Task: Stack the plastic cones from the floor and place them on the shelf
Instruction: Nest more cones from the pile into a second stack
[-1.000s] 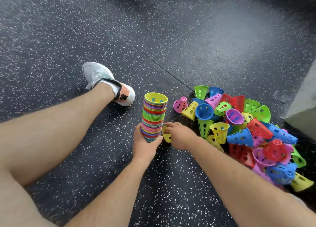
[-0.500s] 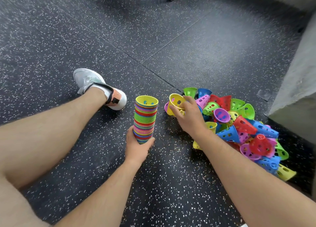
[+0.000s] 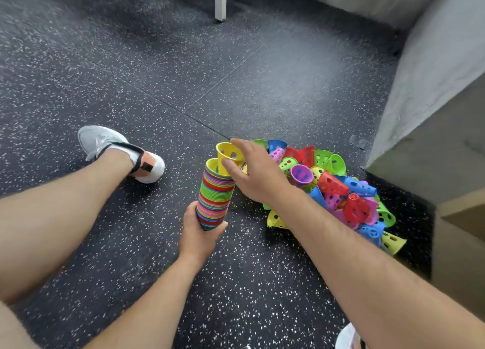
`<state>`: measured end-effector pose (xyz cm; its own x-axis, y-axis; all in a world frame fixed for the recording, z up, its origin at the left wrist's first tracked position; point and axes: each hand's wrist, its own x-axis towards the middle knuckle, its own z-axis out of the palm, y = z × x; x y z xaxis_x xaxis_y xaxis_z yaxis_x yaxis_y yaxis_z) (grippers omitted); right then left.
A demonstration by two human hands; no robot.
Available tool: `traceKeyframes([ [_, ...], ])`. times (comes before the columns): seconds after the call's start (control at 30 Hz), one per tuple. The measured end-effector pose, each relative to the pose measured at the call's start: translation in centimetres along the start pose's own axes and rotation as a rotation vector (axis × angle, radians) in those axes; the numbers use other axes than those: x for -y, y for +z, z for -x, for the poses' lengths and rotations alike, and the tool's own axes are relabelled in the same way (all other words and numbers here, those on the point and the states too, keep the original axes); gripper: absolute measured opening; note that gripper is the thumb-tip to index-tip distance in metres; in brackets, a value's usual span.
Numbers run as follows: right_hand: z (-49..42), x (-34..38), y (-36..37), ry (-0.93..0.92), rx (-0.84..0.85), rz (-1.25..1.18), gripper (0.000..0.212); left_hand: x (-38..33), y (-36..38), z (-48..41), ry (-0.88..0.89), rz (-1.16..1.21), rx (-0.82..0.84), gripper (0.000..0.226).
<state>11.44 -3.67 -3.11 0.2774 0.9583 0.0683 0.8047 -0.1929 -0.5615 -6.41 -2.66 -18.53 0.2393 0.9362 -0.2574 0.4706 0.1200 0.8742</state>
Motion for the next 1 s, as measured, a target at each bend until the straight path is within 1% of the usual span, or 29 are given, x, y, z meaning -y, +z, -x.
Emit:
traceKeyframes([
  [0.1, 1.2, -0.5, -0.7, 0.015, 0.035, 0.024, 0.062, -0.6, 0.6, 0.2, 0.046, 0.004, 0.022, 0.078],
  [0.2, 2.5, -1.0, -1.9, 0.030, 0.055, -0.004, 0.063, -1.7, 1.4, 0.6, 0.071, 0.017, 0.046, 0.076],
  [0.3, 3.5, -1.8, -3.5, 0.026, 0.046, 0.001, 0.067, -3.2, 2.5, 1.5, 0.111, 0.050, 0.084, 0.075],
  [0.37, 4.2, -2.3, -5.0, 0.035, 0.026, 0.004, 0.064, -4.3, 3.4, 2.1, 0.134, 0.071, 0.117, 0.074],
  [0.47, 5.1, -2.7, -8.2, 0.019, 0.018, -0.029, 0.057, -7.9, 4.4, 3.9, 0.163, 0.141, 0.171, 0.066],
  [0.53, 5.7, -2.7, -11.1, -0.020, -0.005, -0.060, 0.053, -11.0, 5.0, 5.0, 0.209, 0.210, 0.219, 0.061],
  [0.6, 6.3, -2.6, -14.6, -0.076, -0.069, -0.050, 0.047, -14.5, 5.4, 5.9, 0.272, 0.253, 0.259, 0.057],
  [0.7, 6.8, -2.3, -20.9, -0.107, -0.184, 0.011, 0.041, -20.9, 5.2, 7.2, 0.386, 0.281, 0.329, 0.062],
  [0.77, 6.7, -2.3, -25.4, -0.087, -0.265, 0.032, 0.038, -25.6, 4.4, 7.4, 0.455, 0.280, 0.388, 0.074],
  [0.87, 6.5, -2.2, -32.0, -0.117, -0.385, 0.000, 0.036, -33.5, 2.5, 6.6, 0.553, 0.225, 0.486, 0.106],
  [0.9, 6.5, -2.1, -34.1, -0.118, -0.425, -0.010, 0.037, -36.3, 2.0, 6.2, 0.582, 0.213, 0.515, 0.110],
  [1.0, 6.1, -2.0, -39.8, -0.109, -0.514, -0.003, 0.057, -43.7, 1.6, 4.7, 0.623, 0.249, 0.625, 0.093],
])
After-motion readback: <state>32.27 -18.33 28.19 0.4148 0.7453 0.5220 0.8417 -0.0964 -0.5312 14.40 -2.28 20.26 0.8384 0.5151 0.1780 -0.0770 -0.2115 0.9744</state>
